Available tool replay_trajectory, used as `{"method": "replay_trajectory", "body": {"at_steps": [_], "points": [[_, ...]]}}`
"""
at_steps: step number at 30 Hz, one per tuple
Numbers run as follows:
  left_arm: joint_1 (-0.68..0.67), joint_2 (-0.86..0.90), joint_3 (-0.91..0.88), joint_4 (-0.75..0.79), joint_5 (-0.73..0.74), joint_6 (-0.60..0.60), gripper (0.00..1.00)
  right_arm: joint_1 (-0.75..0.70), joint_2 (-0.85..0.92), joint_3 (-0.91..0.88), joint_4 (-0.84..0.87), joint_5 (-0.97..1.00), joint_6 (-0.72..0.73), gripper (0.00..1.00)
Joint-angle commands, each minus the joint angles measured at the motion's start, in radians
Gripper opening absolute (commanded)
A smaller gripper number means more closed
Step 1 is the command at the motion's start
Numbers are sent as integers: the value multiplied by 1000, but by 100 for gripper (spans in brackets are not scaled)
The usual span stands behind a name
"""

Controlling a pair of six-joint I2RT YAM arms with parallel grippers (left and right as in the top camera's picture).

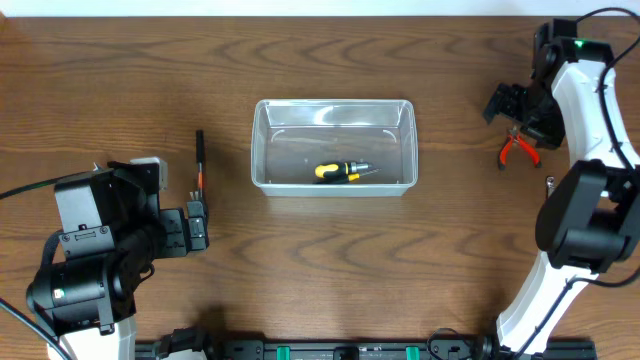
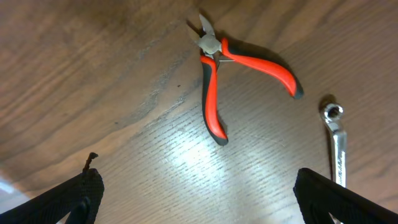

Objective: Pack container
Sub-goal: 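Move the right gripper to the red pliers and grasp them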

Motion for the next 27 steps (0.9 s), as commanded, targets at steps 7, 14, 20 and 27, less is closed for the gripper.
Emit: {"method": "replay_trajectory", "body": {"at_steps": [7, 14, 20, 27], "points": [[-3, -2, 19, -2, -5, 14, 98, -11, 98, 0, 39, -6, -55, 99], [-3, -2, 19, -2, -5, 14, 98, -16, 146, -2, 67, -7, -58, 99], [-3, -2, 19, -2, -5, 14, 98, -16, 196, -2, 76, -10, -58, 99], [-3, -2, 19, -2, -5, 14, 98, -19, 240, -2, 87, -14, -58, 99]]}}
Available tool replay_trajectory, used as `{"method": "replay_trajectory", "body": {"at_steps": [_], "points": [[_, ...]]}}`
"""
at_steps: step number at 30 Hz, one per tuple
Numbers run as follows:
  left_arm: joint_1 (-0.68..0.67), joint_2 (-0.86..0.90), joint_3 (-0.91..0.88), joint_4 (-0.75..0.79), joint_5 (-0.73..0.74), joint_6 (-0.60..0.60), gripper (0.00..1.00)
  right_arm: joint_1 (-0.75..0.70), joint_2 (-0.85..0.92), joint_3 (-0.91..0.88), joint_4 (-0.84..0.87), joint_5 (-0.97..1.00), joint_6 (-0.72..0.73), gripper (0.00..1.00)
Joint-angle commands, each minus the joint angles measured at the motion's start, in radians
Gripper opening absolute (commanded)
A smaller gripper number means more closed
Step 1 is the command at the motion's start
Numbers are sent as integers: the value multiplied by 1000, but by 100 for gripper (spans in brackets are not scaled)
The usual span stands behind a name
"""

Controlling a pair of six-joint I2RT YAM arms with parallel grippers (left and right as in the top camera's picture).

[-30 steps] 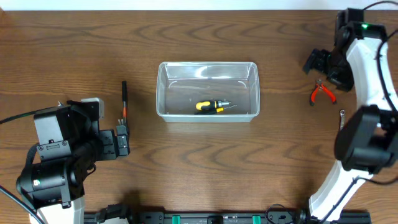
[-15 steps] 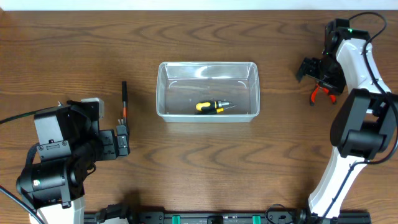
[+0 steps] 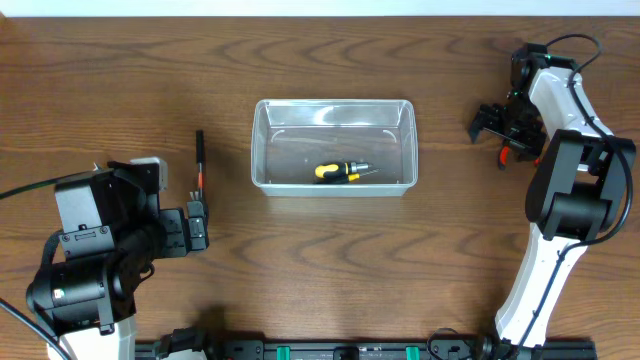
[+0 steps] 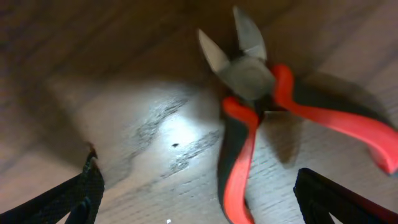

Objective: Pack container
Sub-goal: 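Move the right gripper to the red pliers and grasp them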

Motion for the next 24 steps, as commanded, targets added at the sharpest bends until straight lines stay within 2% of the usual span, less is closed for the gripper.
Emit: {"method": "replay_trajectory", "body": {"at_steps": [1, 24], "points": [[-3, -2, 19, -2, -5, 14, 98, -16, 40, -1, 3, -1, -10, 99], [-3, -2, 19, -2, -5, 14, 98, -51, 51, -54, 50, -38, -85, 97]]}}
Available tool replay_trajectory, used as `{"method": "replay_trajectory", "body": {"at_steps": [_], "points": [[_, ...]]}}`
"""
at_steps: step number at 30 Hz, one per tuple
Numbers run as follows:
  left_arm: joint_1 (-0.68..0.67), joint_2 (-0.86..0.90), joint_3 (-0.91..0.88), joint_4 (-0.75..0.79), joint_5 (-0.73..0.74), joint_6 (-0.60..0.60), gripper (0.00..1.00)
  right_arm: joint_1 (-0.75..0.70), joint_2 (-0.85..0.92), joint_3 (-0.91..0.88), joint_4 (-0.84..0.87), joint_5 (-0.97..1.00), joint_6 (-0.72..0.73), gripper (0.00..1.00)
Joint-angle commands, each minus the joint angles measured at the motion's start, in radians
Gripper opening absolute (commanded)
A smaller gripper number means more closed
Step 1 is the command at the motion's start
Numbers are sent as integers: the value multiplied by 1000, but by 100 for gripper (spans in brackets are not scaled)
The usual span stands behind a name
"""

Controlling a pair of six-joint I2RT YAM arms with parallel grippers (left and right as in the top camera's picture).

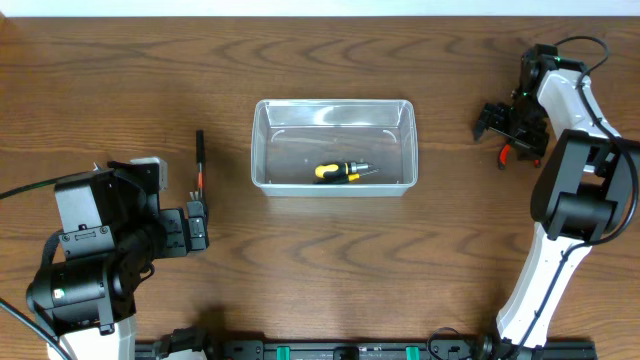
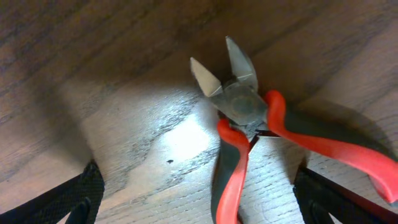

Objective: Pack container
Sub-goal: 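Move the right gripper to the red pliers and grasp them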

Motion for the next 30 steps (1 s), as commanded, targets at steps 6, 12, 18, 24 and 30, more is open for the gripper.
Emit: {"method": "replay_trajectory", "body": {"at_steps": [6, 12, 18, 24, 30], "points": [[-3, -2, 19, -2, -5, 14, 98, -15, 43, -71, 23, -1, -42, 84], [-3, -2, 19, -3, -5, 14, 98, -15, 43, -71, 21, -1, -42, 50], [-3, -2, 19, -2, -5, 14, 98, -15, 43, -71, 18, -1, -42, 35], [-3, -2, 19, -2, -5, 14, 98, -15, 43, -71, 16, -1, -42, 24], [-3, -2, 19, -2, -5, 14, 98, -15, 43, -71, 16, -1, -42, 13]]}}
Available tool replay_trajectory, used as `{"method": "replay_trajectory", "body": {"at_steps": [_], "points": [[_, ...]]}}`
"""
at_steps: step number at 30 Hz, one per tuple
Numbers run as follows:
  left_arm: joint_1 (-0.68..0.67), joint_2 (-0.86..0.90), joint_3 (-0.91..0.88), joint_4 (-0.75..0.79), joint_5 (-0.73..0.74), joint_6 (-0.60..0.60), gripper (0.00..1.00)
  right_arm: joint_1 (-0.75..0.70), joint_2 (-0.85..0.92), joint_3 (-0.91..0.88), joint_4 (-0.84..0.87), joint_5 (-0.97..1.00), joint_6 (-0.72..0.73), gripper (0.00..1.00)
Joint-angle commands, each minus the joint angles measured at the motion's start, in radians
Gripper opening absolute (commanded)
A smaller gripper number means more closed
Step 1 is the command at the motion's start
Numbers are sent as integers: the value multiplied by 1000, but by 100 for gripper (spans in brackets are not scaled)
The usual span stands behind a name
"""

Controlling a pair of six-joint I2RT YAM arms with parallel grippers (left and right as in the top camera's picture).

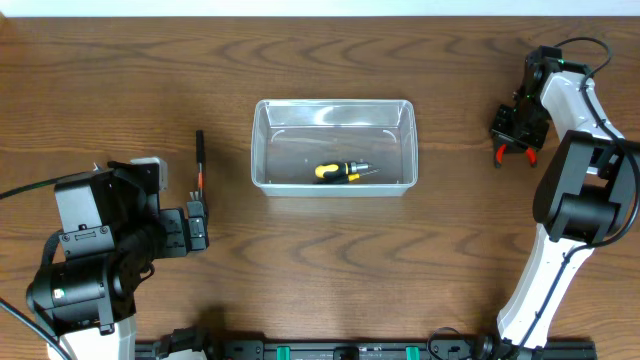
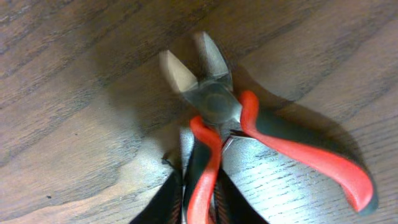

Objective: Pack container
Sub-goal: 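Move the right gripper to the red pliers and grasp them, then carry the red pliers into the container and open the gripper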

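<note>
Red-and-black handled pliers lie on the wood table at the far right. My right gripper is shut on one handle of the pliers, its fingers pressed against both sides of it. The clear plastic container stands mid-table with a yellow-and-black screwdriver inside. My left gripper rests low at the left, near a black-and-orange tool; its jaws look close together but the overhead view does not show their state.
The right arm runs down the table's right side. The left arm's base fills the lower left corner. Bare wood lies between the container and the pliers.
My right gripper was open with its fingers wide on either side of the pliers; now it is shut on one handle. The left arm has not moved.
My right gripper hung open above the pliers, with a wrench beside them. Then it was closer, straddling the pliers' head and handles, still open. Now its fingers clamp one handle on the table. The container, screwdriver and left arm stayed put.
</note>
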Motion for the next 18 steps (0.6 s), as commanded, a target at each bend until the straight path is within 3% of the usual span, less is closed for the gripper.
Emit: {"method": "replay_trajectory", "body": {"at_steps": [1, 4, 13, 18], "points": [[-3, -2, 19, -2, -5, 14, 98, -5, 56, -47, 2, 7, 3, 10], [-3, -2, 19, -2, -5, 14, 98, -5, 56, -47, 2, 7, 2, 1], [-3, -2, 19, -2, -5, 14, 98, 5, 40, -11, -28, -15, -79, 1], [-3, -2, 19, -2, -5, 14, 98, 50, -65, 54, -70, -16, -159, 1]]}}
